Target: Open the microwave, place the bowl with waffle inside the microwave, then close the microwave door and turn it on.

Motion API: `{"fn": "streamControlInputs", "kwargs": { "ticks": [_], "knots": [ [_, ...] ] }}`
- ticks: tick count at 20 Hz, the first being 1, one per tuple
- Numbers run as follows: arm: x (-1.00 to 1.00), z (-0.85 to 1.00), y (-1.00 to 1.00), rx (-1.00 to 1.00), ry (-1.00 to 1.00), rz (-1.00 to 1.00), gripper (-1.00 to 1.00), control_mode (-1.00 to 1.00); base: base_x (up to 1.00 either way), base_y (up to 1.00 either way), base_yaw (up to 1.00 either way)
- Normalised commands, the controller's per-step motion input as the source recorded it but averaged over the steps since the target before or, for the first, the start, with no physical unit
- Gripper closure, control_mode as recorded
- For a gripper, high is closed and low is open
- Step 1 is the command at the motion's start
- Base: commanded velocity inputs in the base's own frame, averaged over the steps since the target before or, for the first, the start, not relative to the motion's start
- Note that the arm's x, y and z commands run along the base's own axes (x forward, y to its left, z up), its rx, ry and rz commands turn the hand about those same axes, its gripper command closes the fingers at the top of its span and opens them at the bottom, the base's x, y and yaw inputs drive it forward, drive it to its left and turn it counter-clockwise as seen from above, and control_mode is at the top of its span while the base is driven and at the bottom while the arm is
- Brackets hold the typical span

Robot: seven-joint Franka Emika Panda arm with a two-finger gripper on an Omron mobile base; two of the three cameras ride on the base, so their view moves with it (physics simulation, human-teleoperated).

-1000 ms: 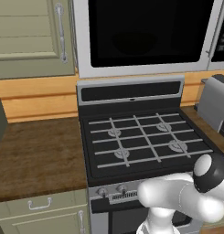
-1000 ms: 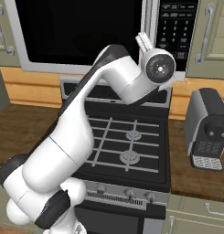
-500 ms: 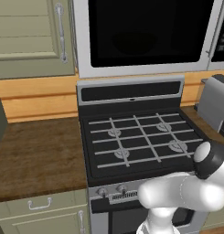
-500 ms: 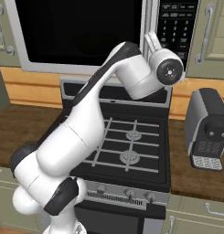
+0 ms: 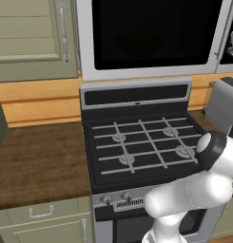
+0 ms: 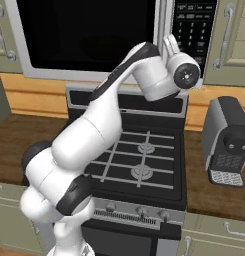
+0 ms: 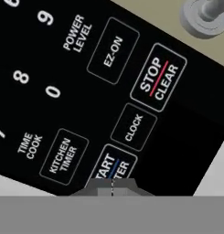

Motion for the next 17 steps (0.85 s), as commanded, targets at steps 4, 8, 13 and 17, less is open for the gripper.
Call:
{"fn": "streamControlInputs", "kwargs": {
  "ticks": [4, 8, 13, 17],
  "knots": [
    [0.44, -0.09, -0.23, 0.05, 0.00, 0.00, 1.00, -1.00, 0.00, 0.00, 0.00],
    [0.37, -0.10, -0.24, 0.03, 0.00, 0.00, 1.00, -1.00, 0.00, 0.00, 0.00],
    [-0.49, -0.07, -0.06, 0.00, -0.18, 0.00, 1.00, -1.00, 0.00, 0.00, 0.00],
    [-1.00, -0.05, 0.00, 0.00, -0.37, 0.00, 1.00, -1.00, 0.00, 0.00, 0.00]
  ]
}}
